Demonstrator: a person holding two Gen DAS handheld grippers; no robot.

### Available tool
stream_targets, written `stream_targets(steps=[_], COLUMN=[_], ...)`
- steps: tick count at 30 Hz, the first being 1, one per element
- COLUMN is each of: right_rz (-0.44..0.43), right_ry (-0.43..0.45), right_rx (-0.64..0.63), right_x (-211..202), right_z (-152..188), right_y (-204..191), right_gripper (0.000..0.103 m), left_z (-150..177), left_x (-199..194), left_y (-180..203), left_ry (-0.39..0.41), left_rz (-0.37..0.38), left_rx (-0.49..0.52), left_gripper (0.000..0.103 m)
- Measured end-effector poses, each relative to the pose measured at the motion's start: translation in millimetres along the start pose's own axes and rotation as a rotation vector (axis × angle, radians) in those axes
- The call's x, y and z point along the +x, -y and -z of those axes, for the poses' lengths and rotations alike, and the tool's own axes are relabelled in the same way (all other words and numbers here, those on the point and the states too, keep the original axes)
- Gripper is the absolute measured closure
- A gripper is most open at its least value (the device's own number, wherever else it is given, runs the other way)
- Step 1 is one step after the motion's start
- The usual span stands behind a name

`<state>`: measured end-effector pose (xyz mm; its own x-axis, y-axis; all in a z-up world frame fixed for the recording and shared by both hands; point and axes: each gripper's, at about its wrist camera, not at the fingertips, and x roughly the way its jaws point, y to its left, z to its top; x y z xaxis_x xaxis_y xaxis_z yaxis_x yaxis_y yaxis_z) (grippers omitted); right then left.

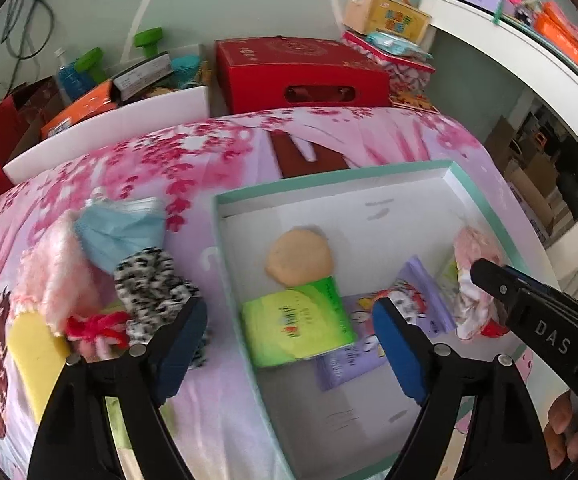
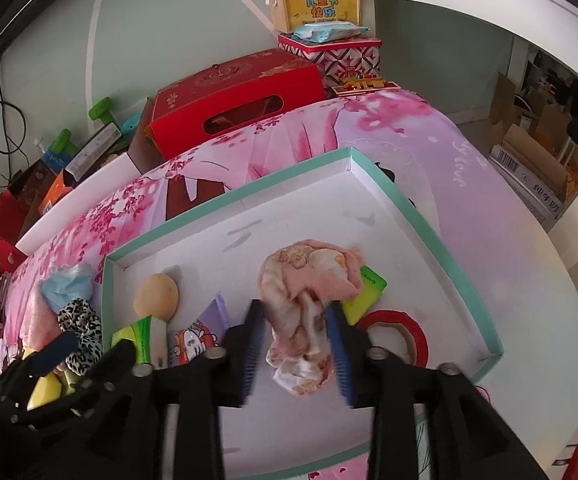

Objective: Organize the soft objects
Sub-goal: 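Open both tools to drop the cloth and tissue pack into the tray, then move both open tools back over the pile of soft items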

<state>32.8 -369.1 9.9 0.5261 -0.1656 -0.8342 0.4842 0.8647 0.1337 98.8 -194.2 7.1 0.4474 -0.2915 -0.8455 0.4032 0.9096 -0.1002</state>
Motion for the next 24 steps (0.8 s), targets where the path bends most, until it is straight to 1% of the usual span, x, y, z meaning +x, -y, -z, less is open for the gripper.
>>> stream_targets(steps=[1, 2, 3, 5, 8, 10, 11, 12, 14, 16, 20, 24], right_rz=[0.002, 0.004, 0.007, 0.013, 0.028, 0.035, 0.037, 0.036, 0.035, 0.029, -0.020, -0.084], right_ry=[-0.002, -0.003, -0.002, -0.008, -0.019, -0.020, -0.018, -0.016, -0.009, 0.006, 0.035, 0.049], right_rx=[-0.003, -0.006, -0.008, -0.013, -0.028, -0.040, -0.047, -0.052, -0.061, -0.078, -0.128, -0.188], right_x=[0, 0, 0, 1, 4, 4, 4, 3, 1, -2, -11, -16], right_z=[0, 0, 1, 1, 2, 3, 3, 3, 3, 3, 6, 11], right_y=[-1, -2, -2, -4, -7, -10, -12, -14, -20, -28, -54, -85], right_gripper=[0.047, 0.036, 0.032, 0.029, 0.015, 0.014, 0.013, 0.009, 0.001, 0.000, 0.000, 0.000], left_z=[0, 0, 0, -1, 1, 2, 3, 5, 8, 11, 23, 35], left_x=[-2, -4, -7, -12, -21, -26, -29, -32, -39, -48, -65, -76], left_y=[-6, -12, -23, -38, -67, -88, -97, -109, -129, -148, -181, -206], left_ry=[0.003, 0.007, 0.014, 0.027, 0.045, 0.055, 0.054, 0.061, 0.081, 0.100, 0.152, 0.174], left_rz=[-0.013, -0.027, -0.046, -0.064, -0.092, -0.114, -0.119, -0.132, -0.145, -0.161, -0.210, -0.221], left_rx=[-0.014, -0.030, -0.055, -0.094, -0.167, -0.214, -0.241, -0.273, -0.322, -0.368, -0.443, -0.521], left_gripper=[0.018, 0.018, 0.018, 0.018, 0.018, 0.016, 0.013, 0.004, 0.002, 0.002, 0.002, 0.002])
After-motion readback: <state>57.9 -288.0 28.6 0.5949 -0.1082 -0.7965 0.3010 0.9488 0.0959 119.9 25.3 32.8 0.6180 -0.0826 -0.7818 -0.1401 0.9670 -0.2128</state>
